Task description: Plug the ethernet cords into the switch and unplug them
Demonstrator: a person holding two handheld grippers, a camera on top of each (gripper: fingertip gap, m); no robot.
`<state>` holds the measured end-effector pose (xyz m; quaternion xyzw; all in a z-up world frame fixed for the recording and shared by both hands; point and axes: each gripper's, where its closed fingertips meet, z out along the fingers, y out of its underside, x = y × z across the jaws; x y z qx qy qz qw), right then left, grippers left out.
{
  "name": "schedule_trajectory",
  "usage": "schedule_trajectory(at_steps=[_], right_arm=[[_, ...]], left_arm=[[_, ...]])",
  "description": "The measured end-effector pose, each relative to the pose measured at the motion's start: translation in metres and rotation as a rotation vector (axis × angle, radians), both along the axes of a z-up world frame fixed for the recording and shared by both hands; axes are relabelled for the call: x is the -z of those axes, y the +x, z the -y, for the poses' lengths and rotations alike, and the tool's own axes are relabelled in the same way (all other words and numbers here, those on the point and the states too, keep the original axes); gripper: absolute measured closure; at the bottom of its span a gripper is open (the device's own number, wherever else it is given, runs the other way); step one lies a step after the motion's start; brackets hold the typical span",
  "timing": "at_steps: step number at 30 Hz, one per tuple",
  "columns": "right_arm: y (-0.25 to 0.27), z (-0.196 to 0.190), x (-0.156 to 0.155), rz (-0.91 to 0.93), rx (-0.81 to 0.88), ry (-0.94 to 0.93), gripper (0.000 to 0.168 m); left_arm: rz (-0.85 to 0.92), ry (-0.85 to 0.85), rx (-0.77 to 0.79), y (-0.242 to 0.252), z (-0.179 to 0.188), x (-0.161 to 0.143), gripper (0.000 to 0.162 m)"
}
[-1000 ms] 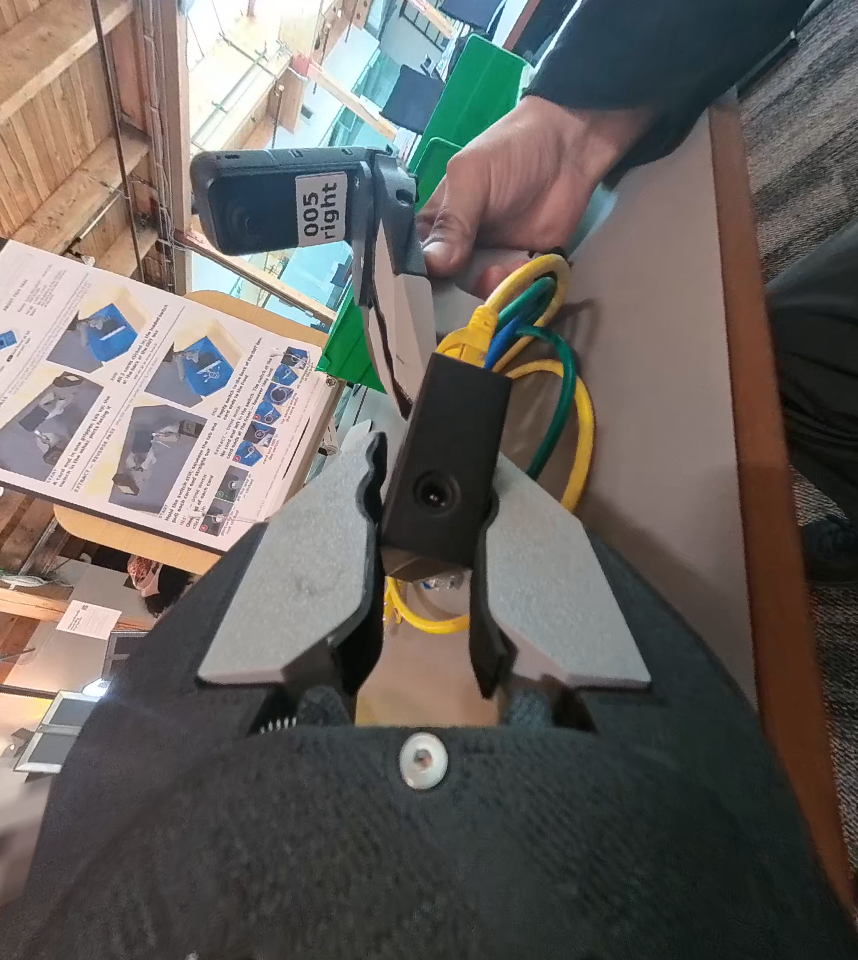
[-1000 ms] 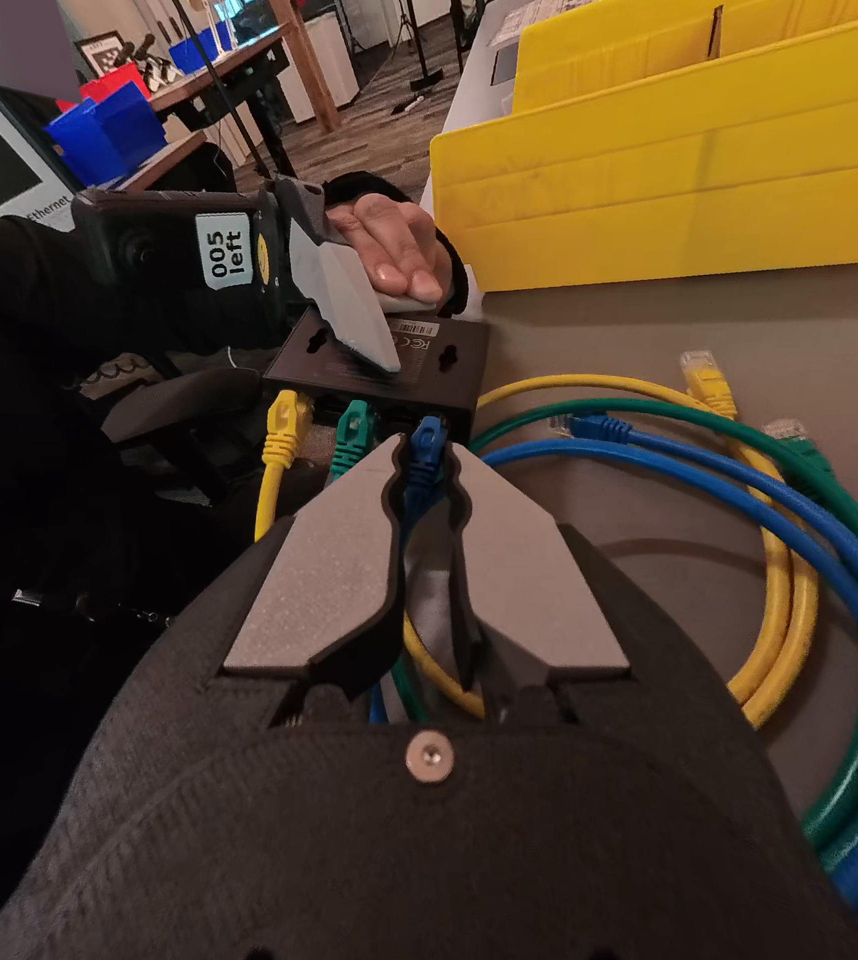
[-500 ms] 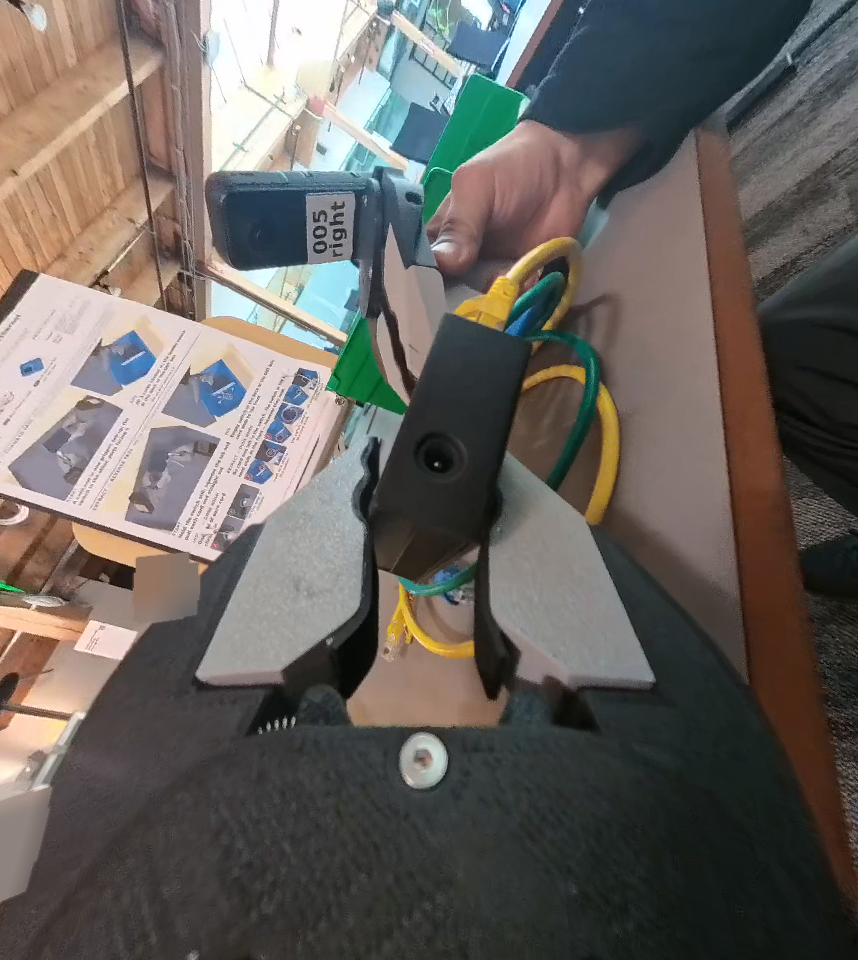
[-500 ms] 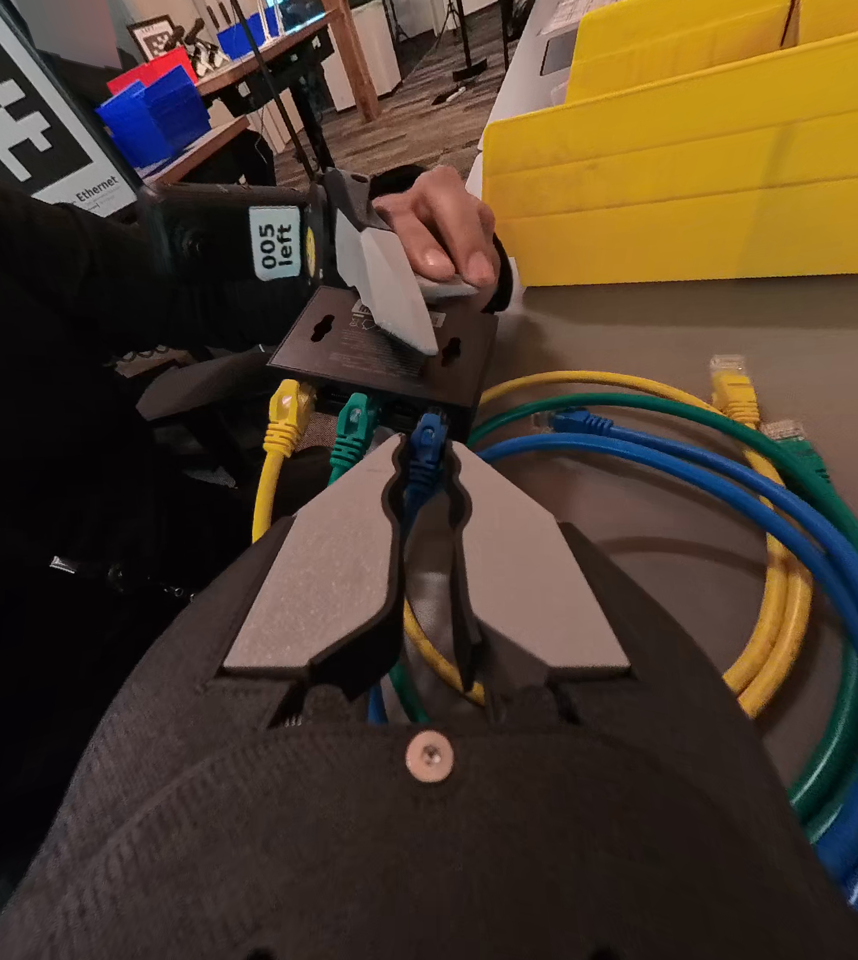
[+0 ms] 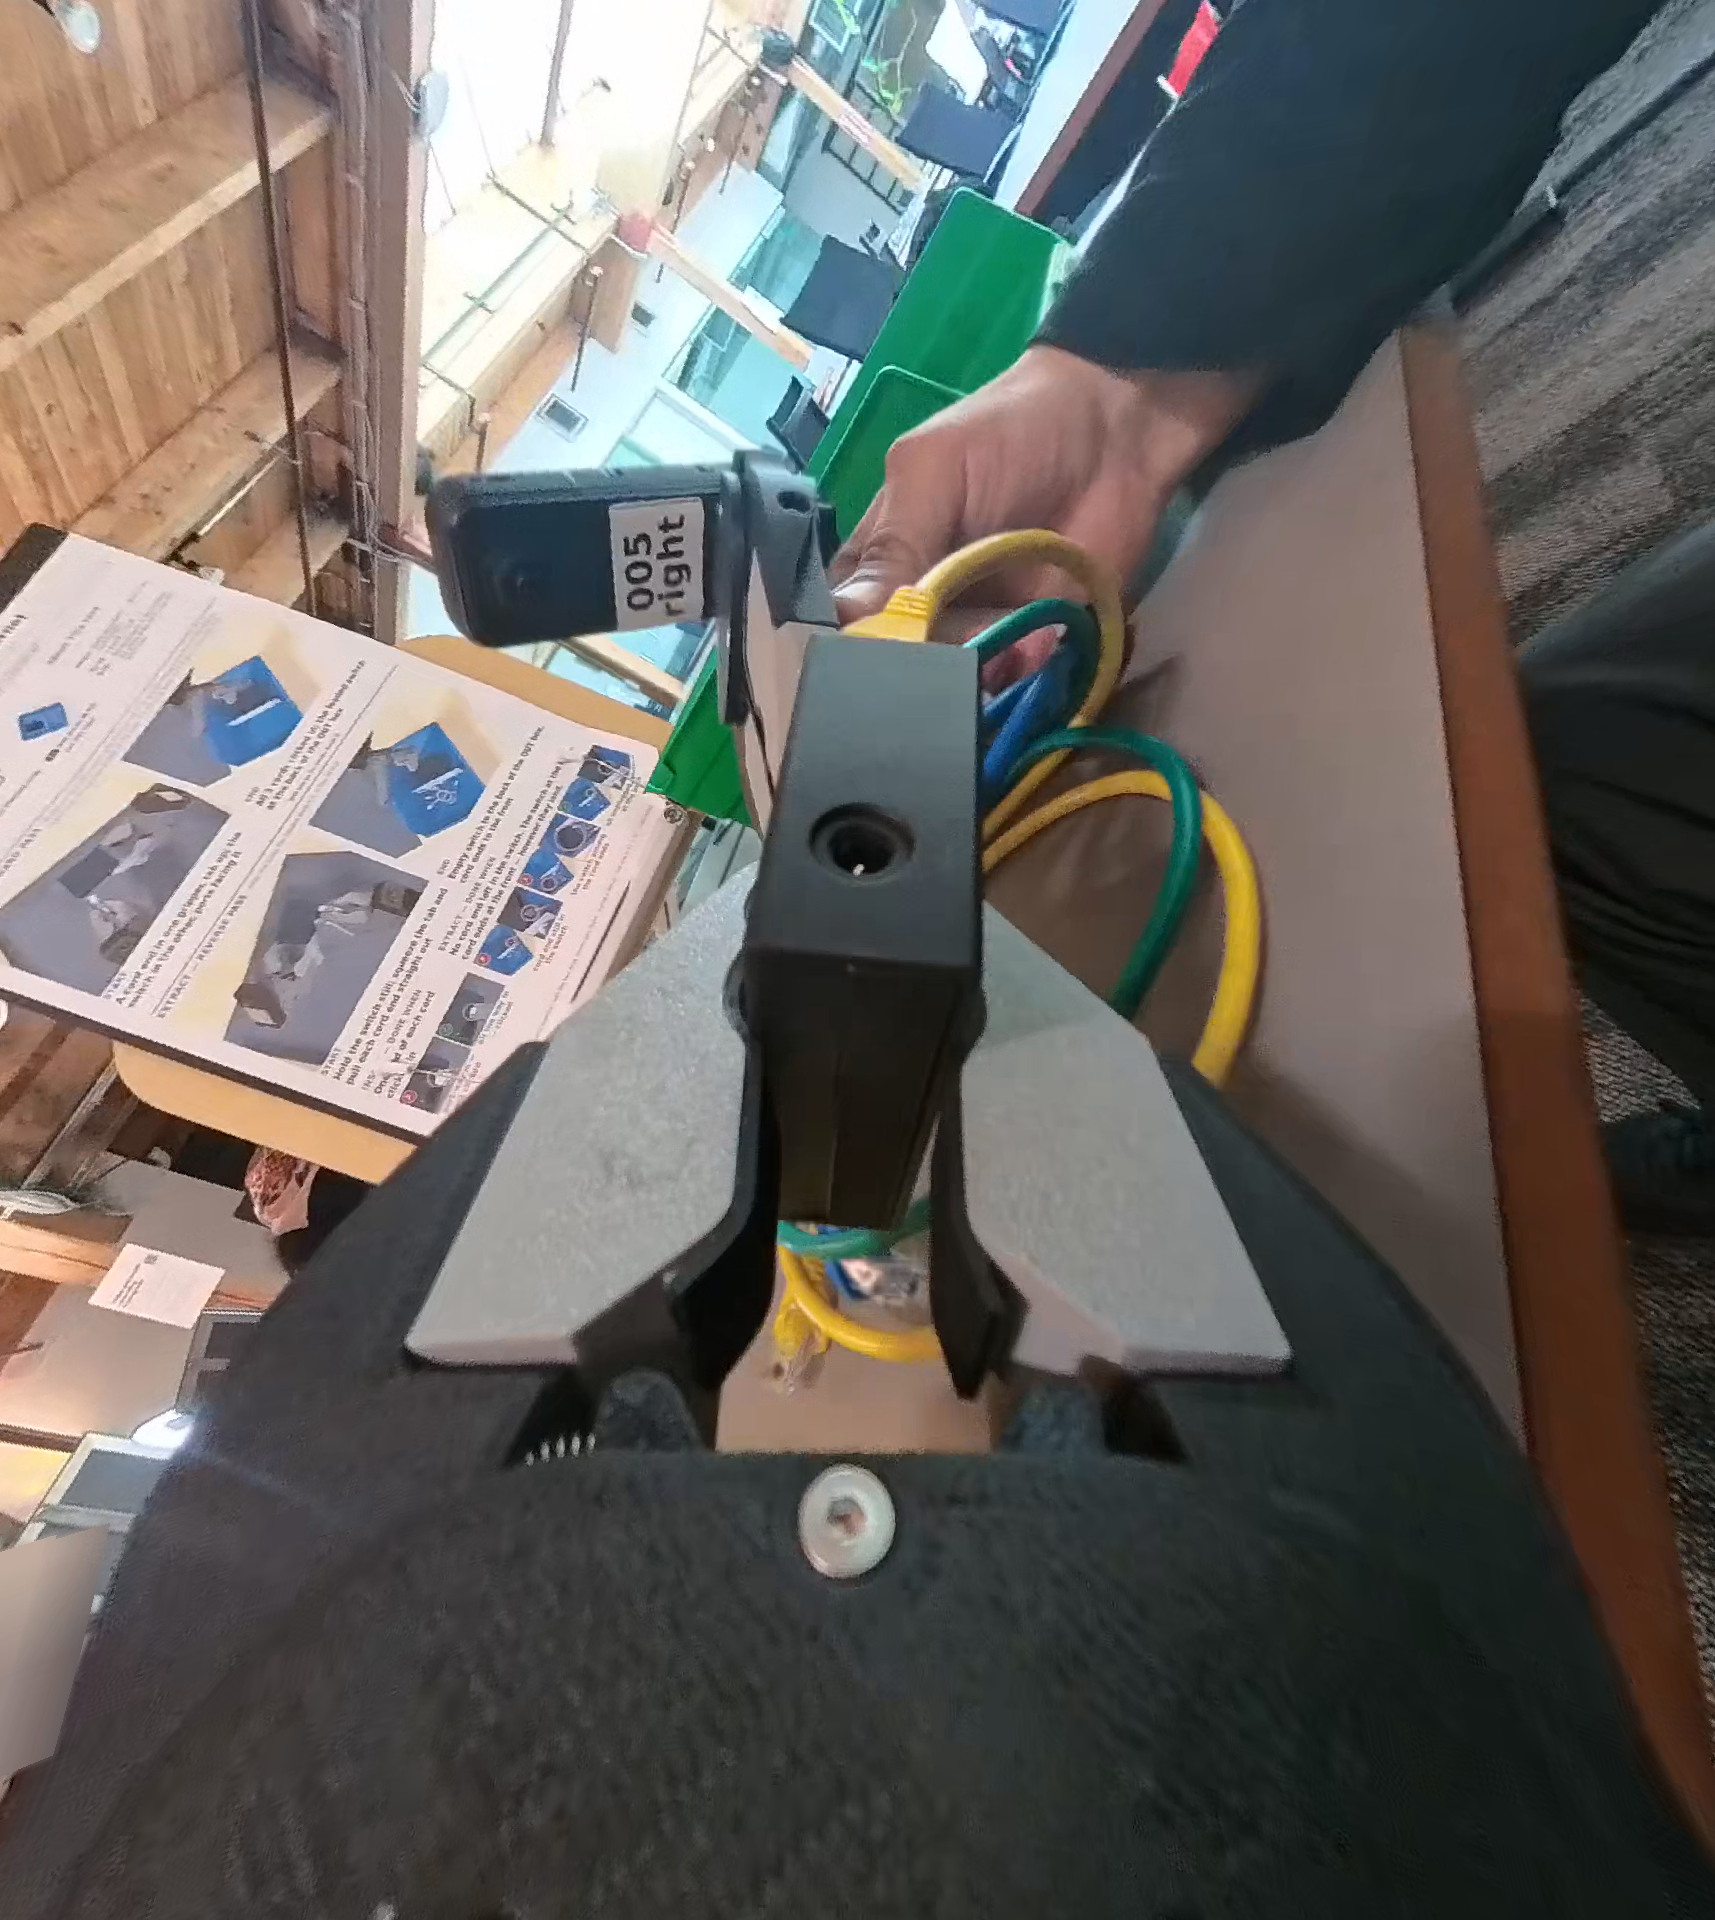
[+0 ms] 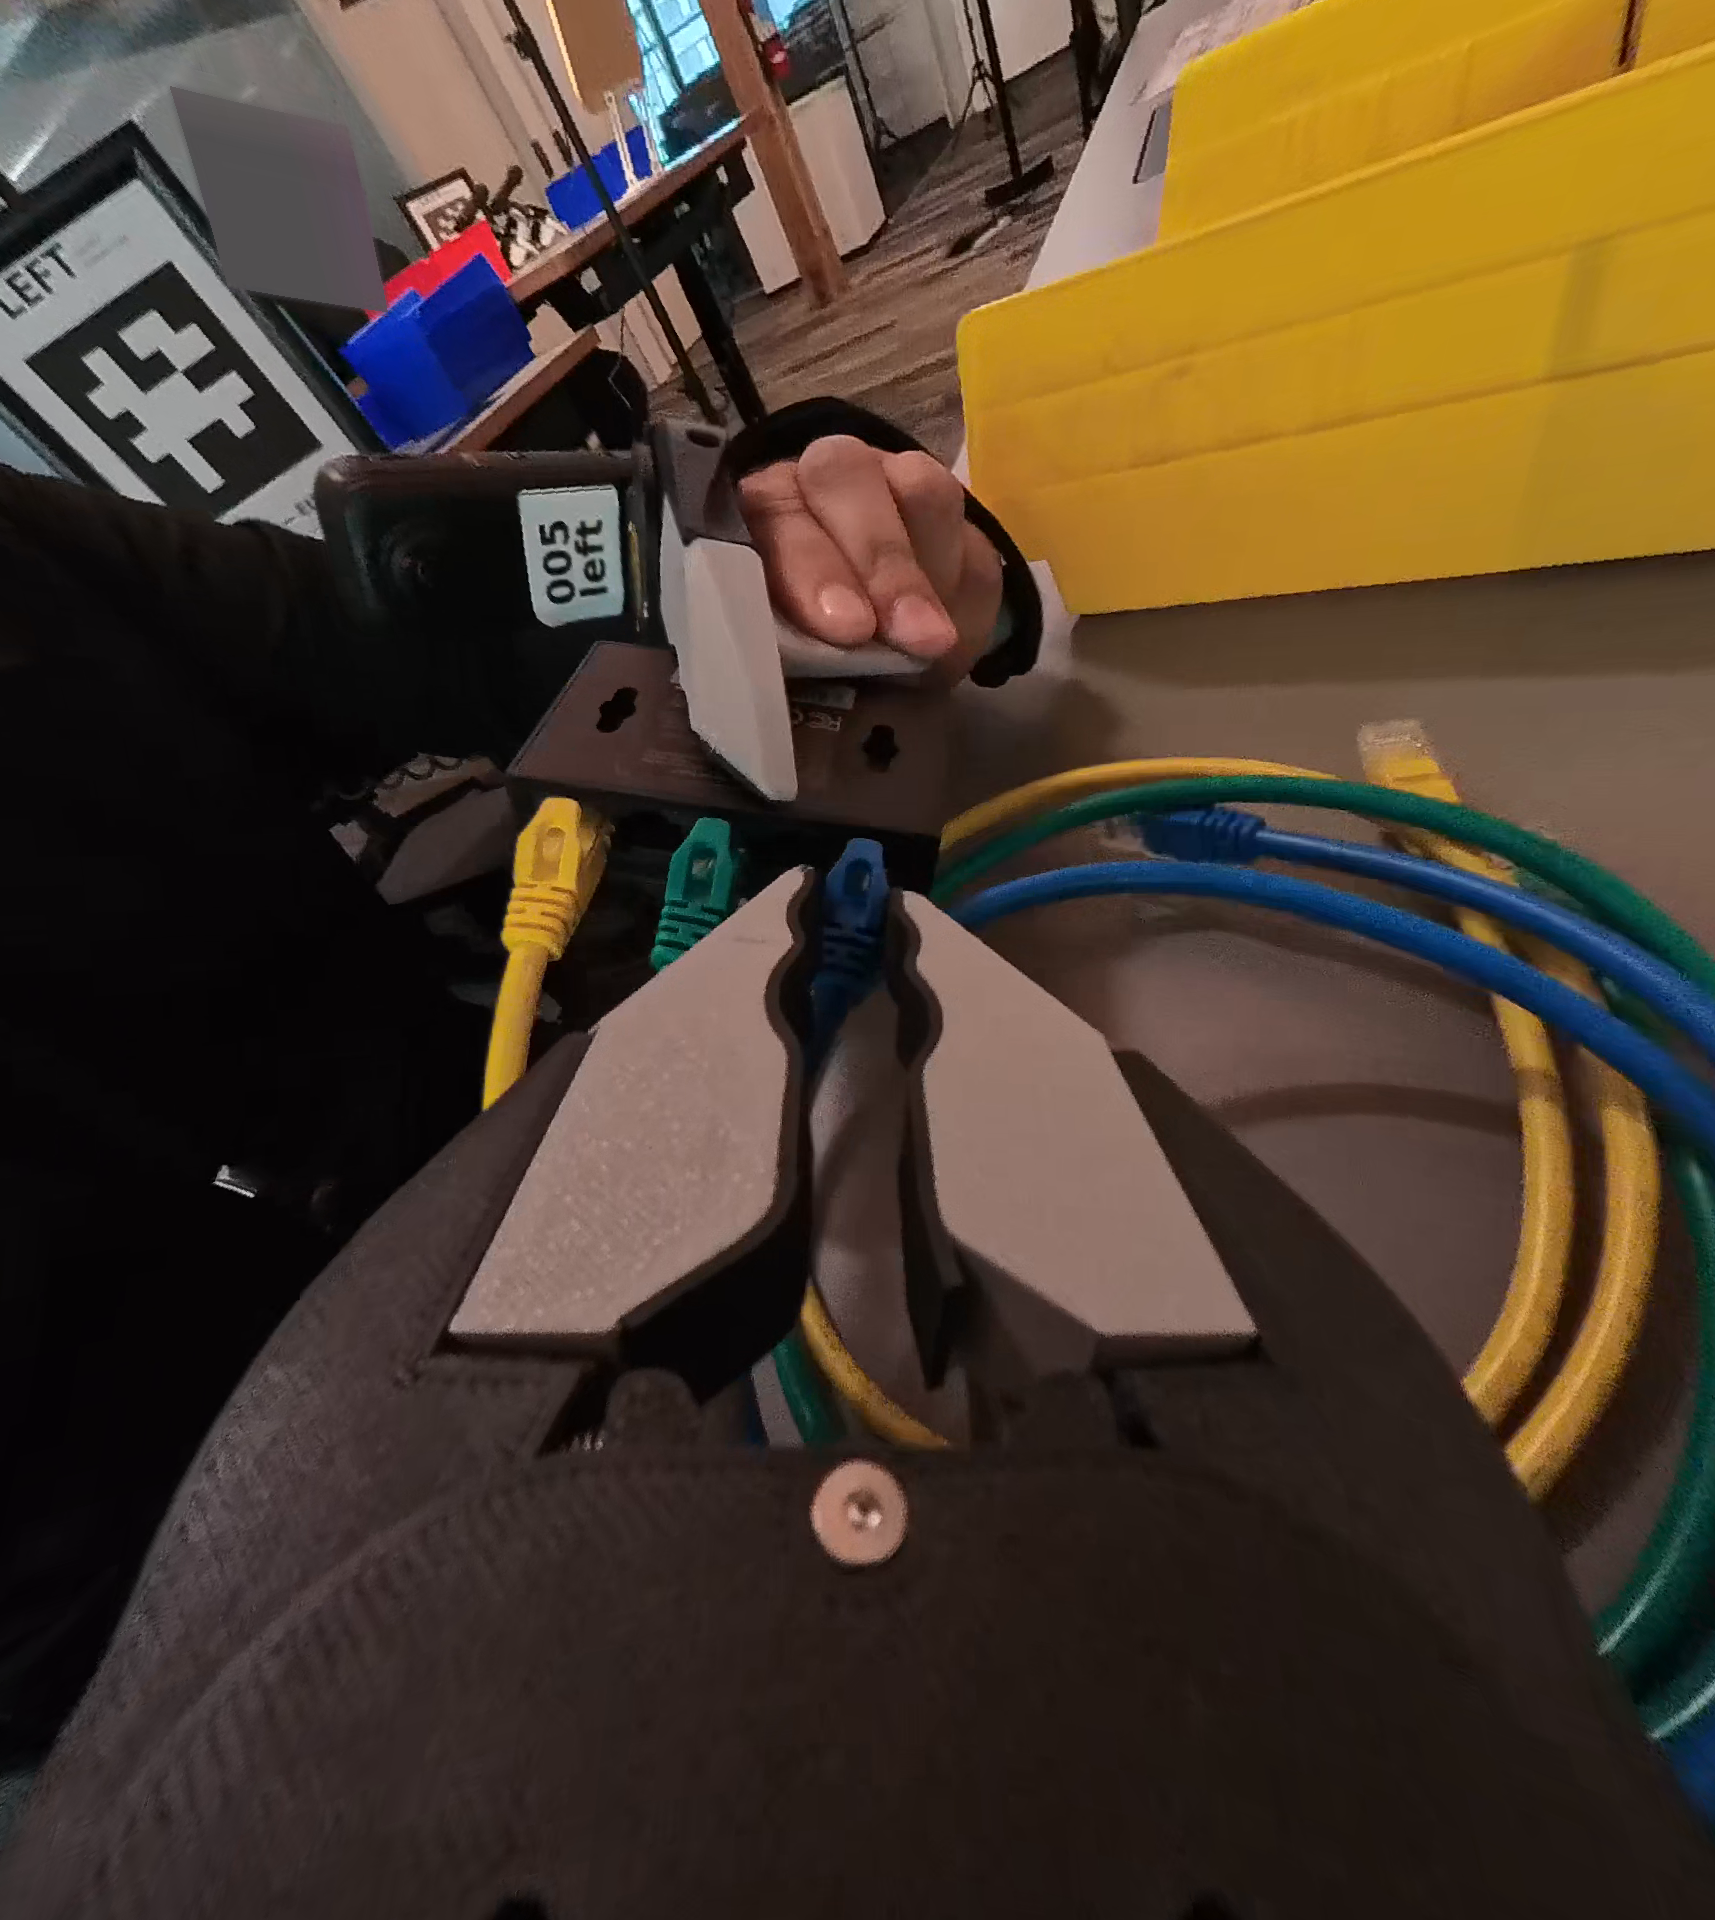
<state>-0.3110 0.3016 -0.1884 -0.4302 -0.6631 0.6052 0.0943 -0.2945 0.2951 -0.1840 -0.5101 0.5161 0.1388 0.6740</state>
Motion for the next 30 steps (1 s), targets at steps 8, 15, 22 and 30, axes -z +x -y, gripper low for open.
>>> schedule_trajectory(at_steps=[8,15,22,30], right_arm=[[-0.002,-0.016,-0.005,-0.064,0.131,0.198,0.137],[0.004,-0.051,-0.043,-0.299,0.419,0.349,0.130],[0.034,0.004,-0.052,-0.276,0.234,0.350,0.106],[0.005,0.031,-0.017,-0.261,0.252,0.986,0.117]], left_arm=[[-0.050,0.076,-0.068,-0.006,-0.006,-0.003,0.131],[-0.064,0.117,-0.133,-0.013,-0.012,-0.006,0.132],[-0.027,0.055,-0.150,-0.017,-0.018,-0.003,0.132],[0.077,-0.128,-0.128,-0.015,-0.020,0.009,0.132]])
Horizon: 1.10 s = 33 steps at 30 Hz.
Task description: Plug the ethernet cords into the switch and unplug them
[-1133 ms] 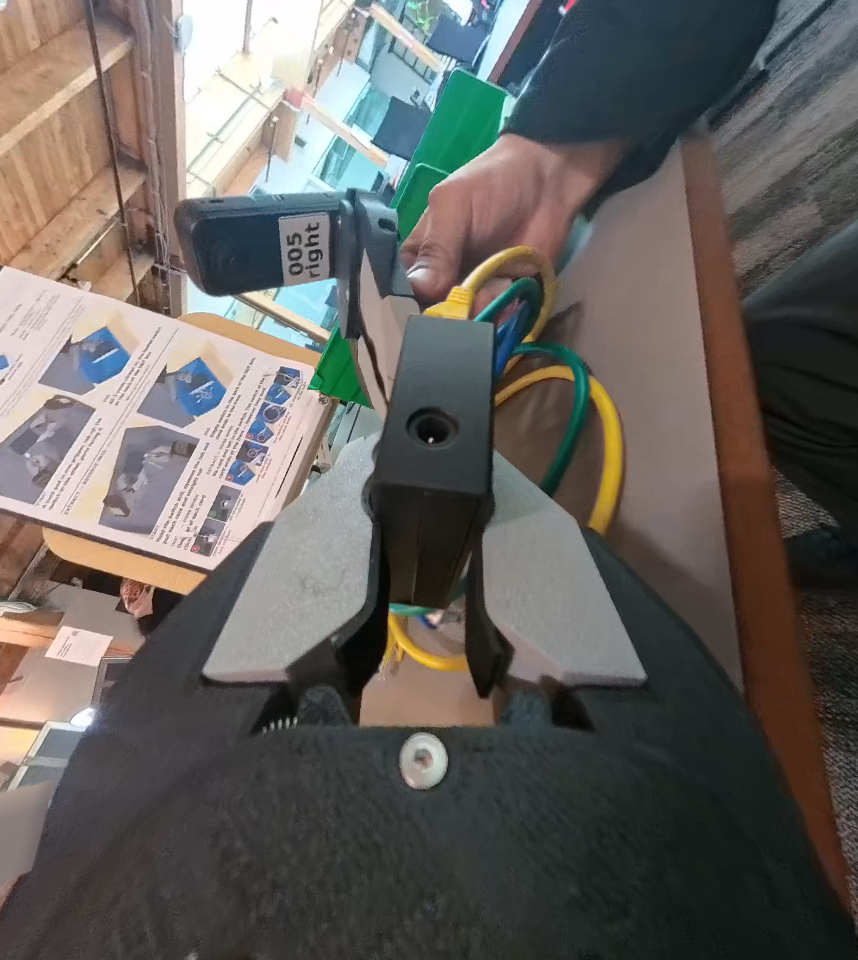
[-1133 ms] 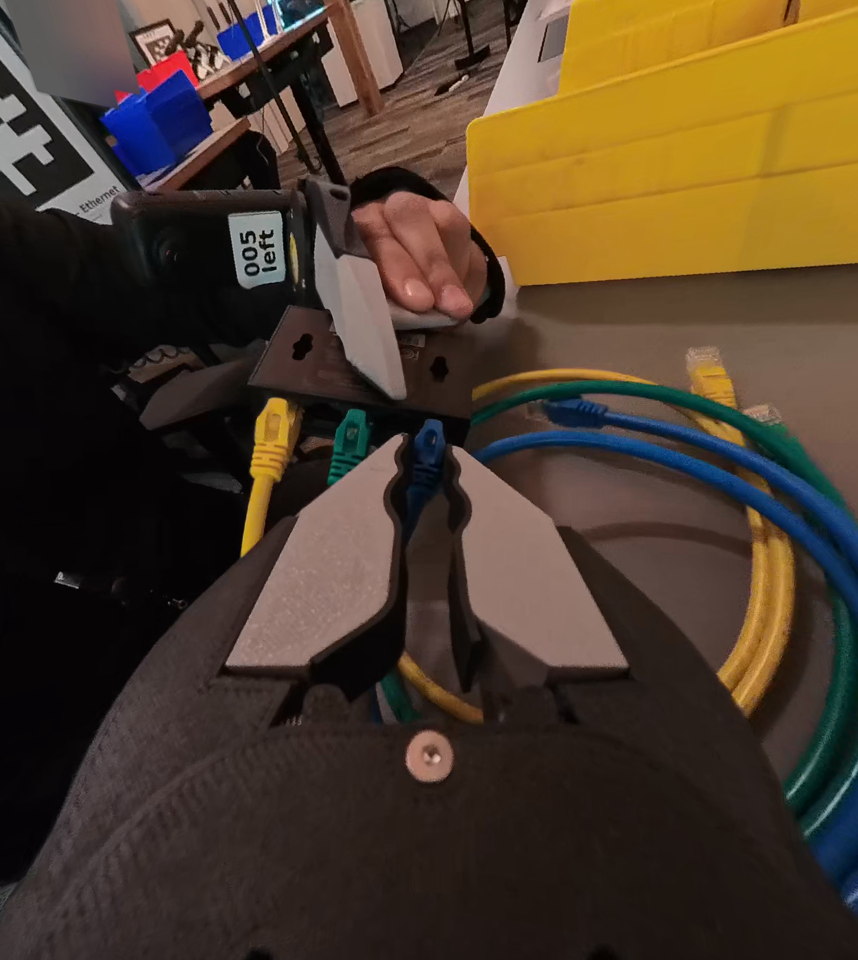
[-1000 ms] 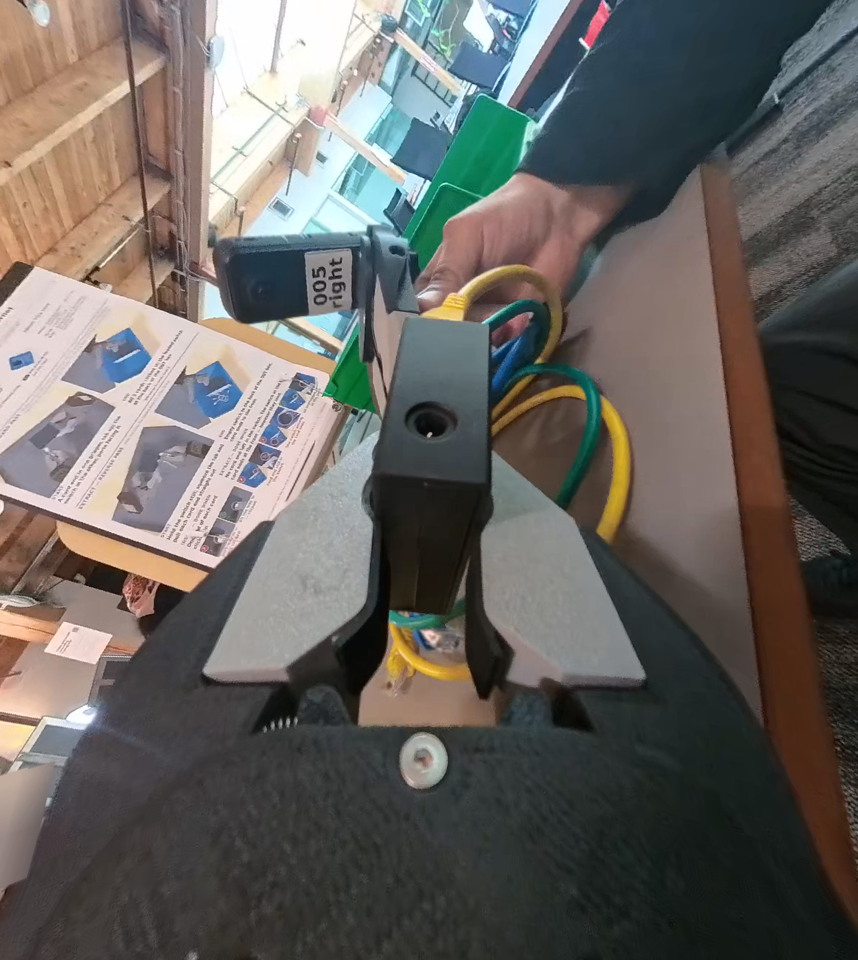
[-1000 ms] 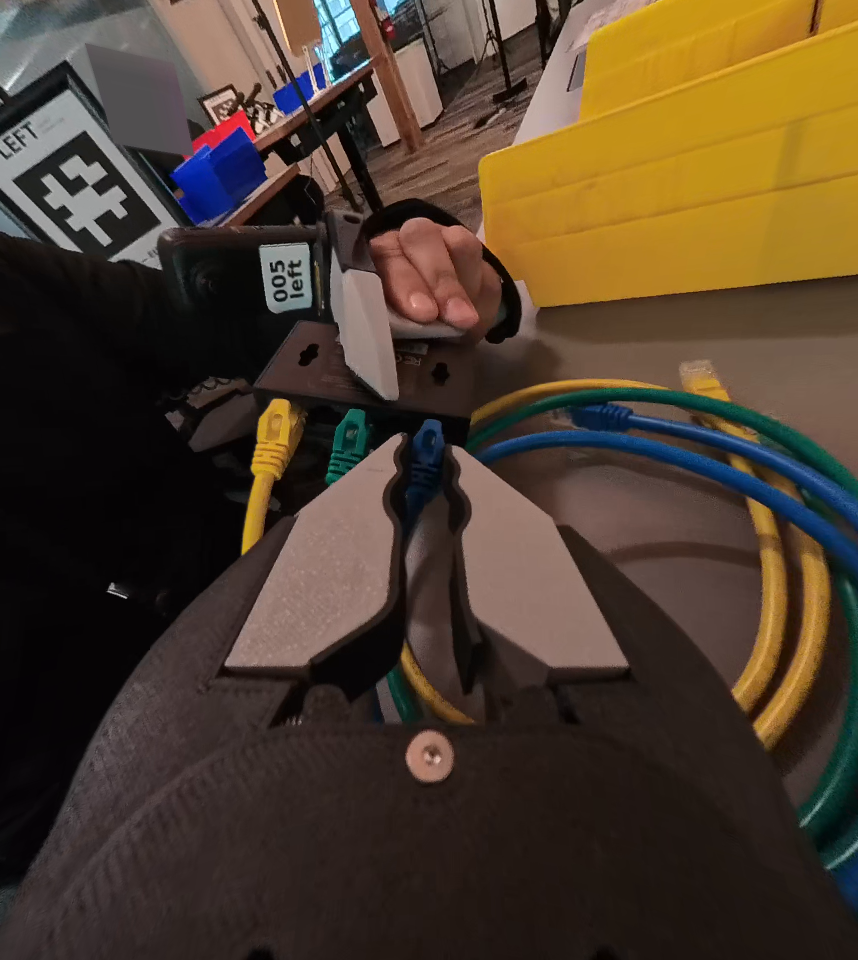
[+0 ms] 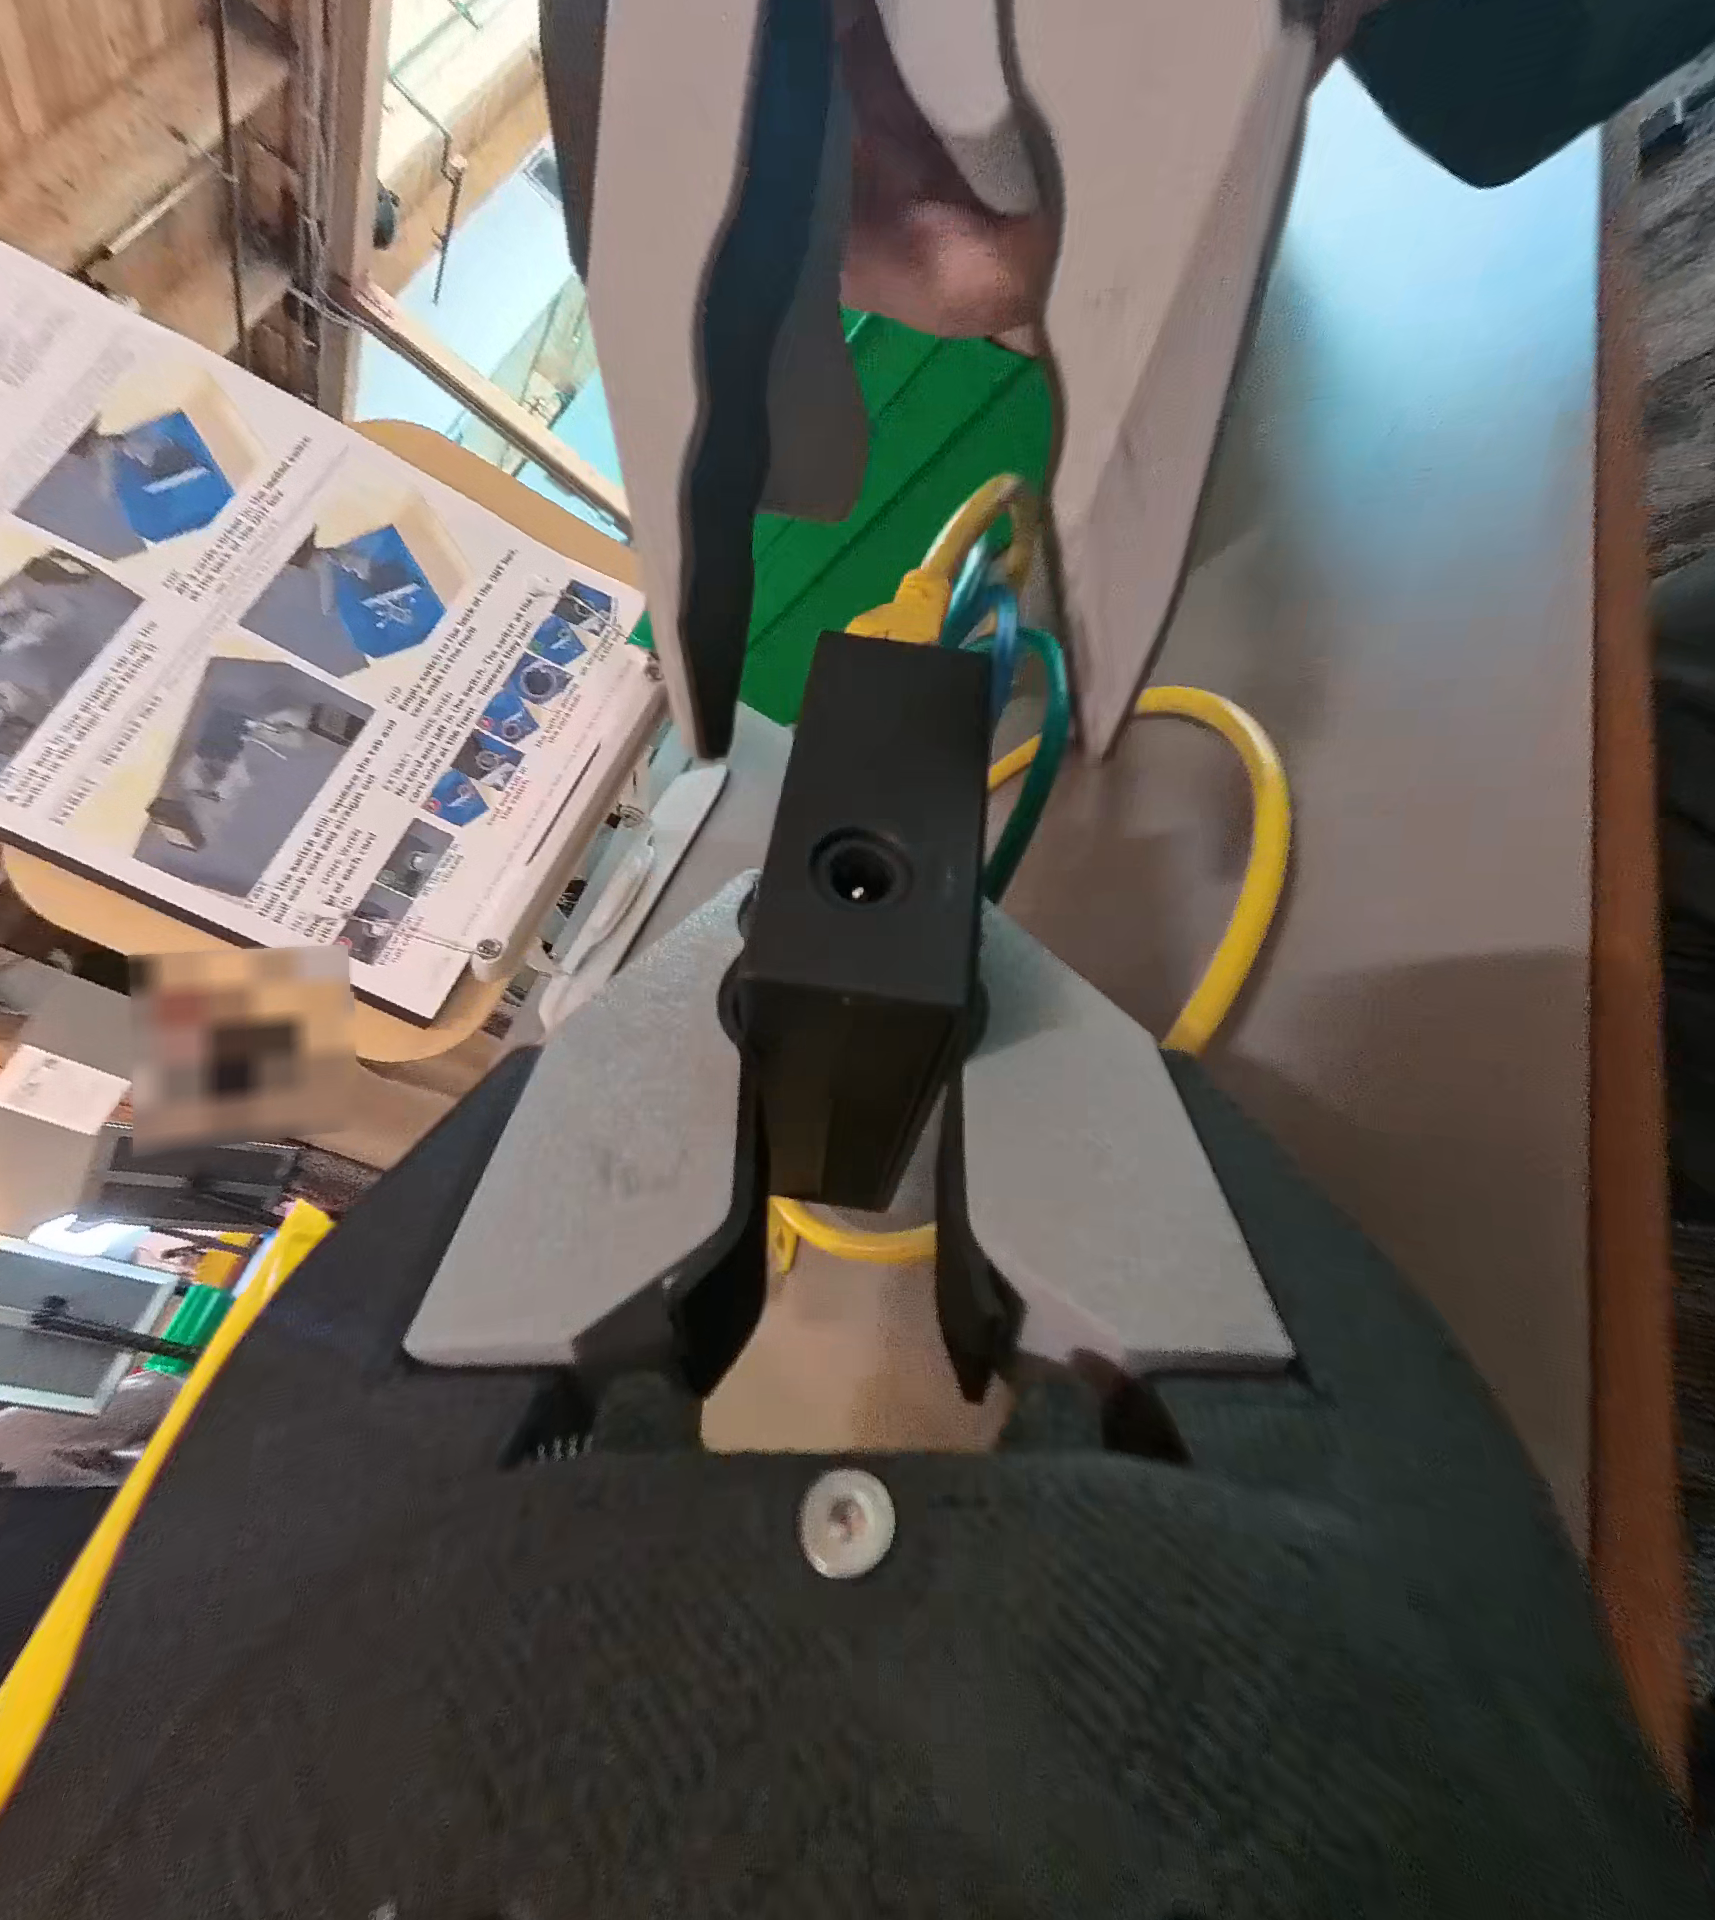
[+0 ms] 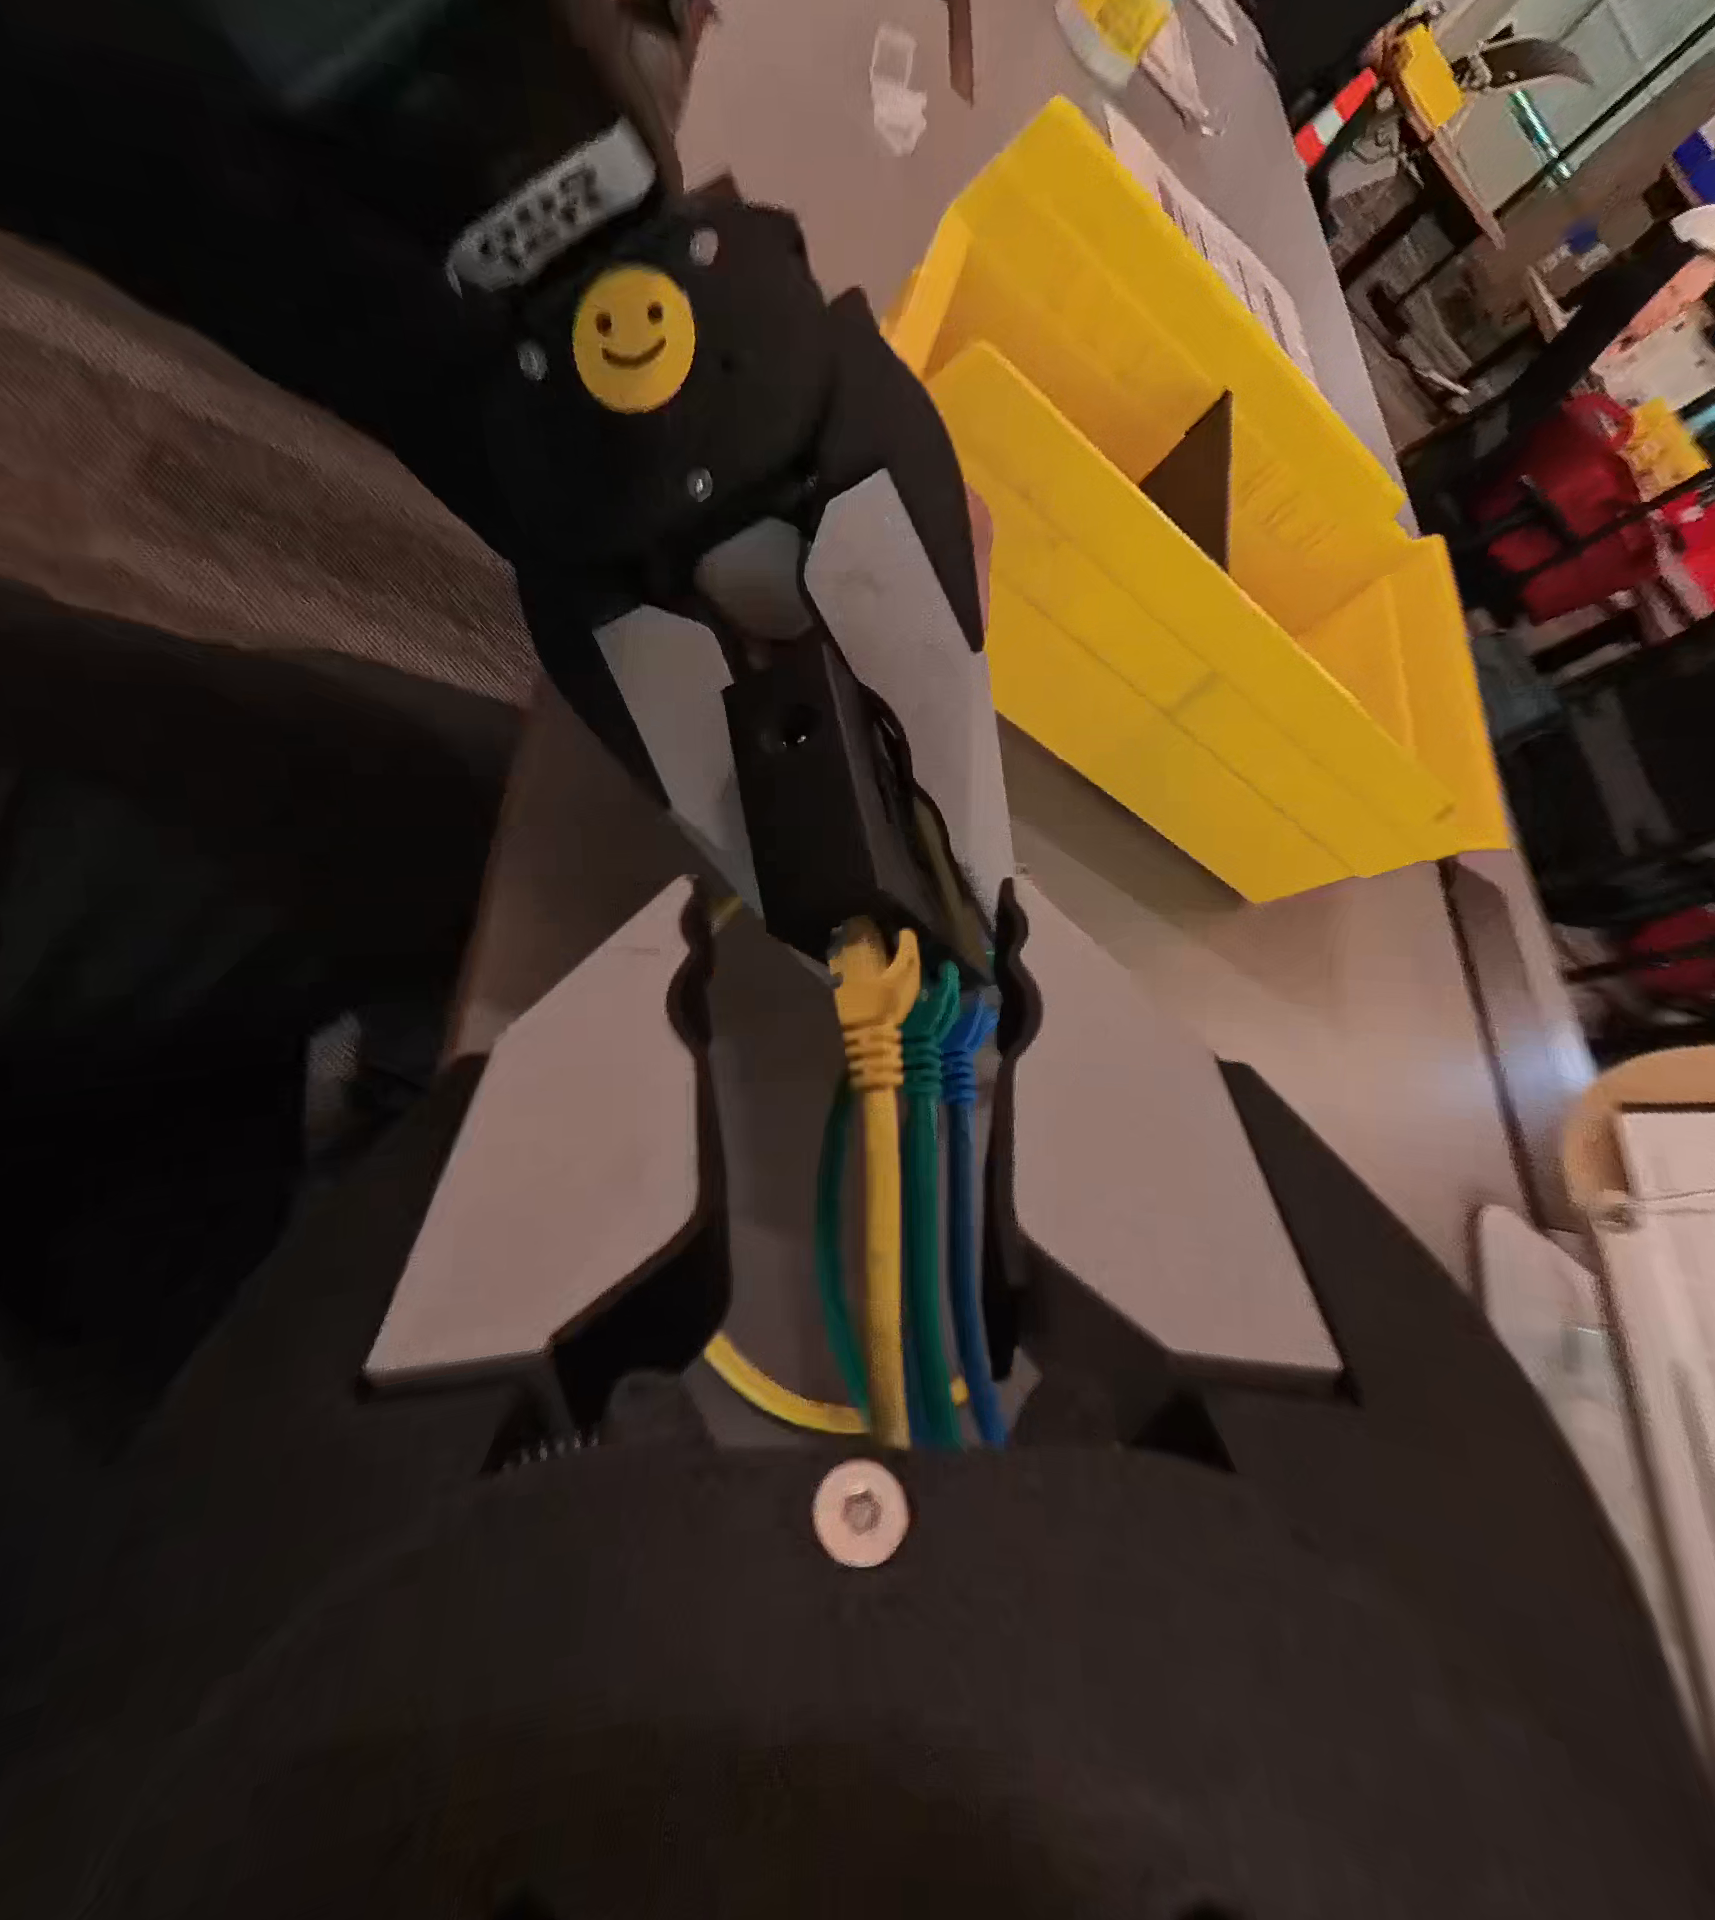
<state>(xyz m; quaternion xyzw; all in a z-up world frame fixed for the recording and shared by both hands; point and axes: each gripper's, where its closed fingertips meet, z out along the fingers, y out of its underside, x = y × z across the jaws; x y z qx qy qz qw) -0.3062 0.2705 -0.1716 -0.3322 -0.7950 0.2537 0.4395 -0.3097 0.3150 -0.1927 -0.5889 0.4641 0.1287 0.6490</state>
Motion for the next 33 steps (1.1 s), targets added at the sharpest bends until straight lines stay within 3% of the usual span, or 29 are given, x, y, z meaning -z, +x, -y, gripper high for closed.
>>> schedule_trajectory(at_steps=[4,8,11,15,21,24,28,33], right_arm=[[-0.011,0.002,0.006,0.042,0.004,0.108,0.140],[-0.008,-0.001,-0.004,0.053,0.004,0.127,0.143],[-0.004,-0.004,-0.016,0.032,-0.015,0.001,0.143],[-0.009,-0.007,-0.004,0.053,-0.004,-0.063,0.133],[-0.020,-0.014,0.000,0.075,0.023,-0.031,0.137],[-0.021,-0.028,-0.021,0.045,0.064,-0.011,0.141],[-0.012,-0.067,-0.078,-0.017,0.167,-0.131,0.145],[0.008,-0.101,-0.153,-0.051,0.264,-0.022,0.145]], left_arm=[[0.016,0.008,-0.015,-0.002,-0.001,-0.002,0.132],[0.066,0.050,-0.012,-0.005,0.000,-0.011,0.126],[0.115,0.077,0.003,-0.006,0.001,-0.019,0.123],[0.094,0.011,-0.005,-0.006,0.000,-0.012,0.134],[0.131,0.025,-0.012,-0.009,-0.001,-0.017,0.130],[0.218,0.126,-0.090,-0.027,-0.005,-0.035,0.122],[0.326,0.188,-0.198,-0.053,-0.007,-0.051,0.133],[0.264,0.188,-0.245,-0.055,-0.013,-0.043,0.136]])
